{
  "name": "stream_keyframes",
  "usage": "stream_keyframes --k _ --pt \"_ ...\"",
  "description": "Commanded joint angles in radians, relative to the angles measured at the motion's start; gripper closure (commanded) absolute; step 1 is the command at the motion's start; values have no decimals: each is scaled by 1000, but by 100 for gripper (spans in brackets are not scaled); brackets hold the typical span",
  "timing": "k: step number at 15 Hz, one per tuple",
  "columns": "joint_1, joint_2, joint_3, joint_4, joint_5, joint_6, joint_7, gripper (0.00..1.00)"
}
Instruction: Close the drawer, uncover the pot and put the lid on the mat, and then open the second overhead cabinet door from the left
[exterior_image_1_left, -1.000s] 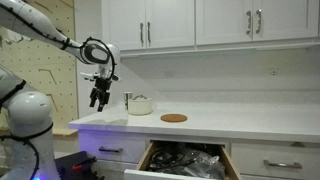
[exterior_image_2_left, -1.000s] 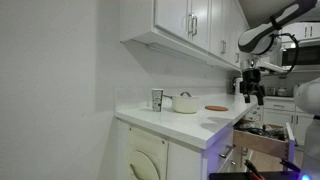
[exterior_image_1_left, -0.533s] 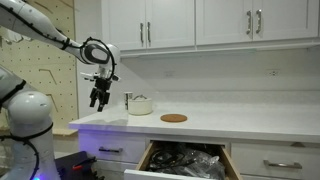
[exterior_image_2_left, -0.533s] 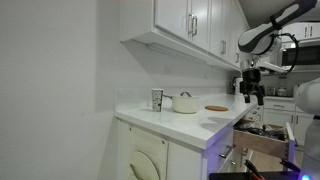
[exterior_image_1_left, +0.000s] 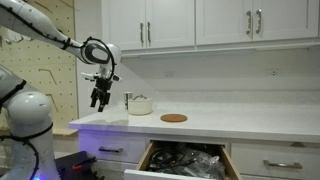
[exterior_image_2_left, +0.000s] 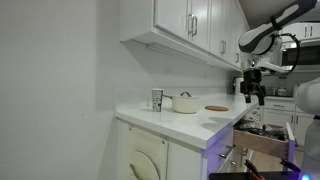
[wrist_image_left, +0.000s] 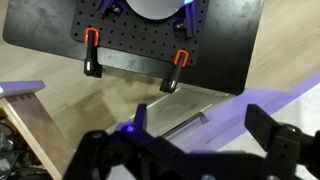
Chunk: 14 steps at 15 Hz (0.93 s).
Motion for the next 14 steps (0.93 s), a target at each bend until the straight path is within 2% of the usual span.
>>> stream_keyframes --k 1,7,14 --pt "-67 4 -44 6 -36 4 -28 0" --pt "-197 17 -163 23 -115 54 -56 0" --pt "-312 62 -256 33 -159 201 -43 0"
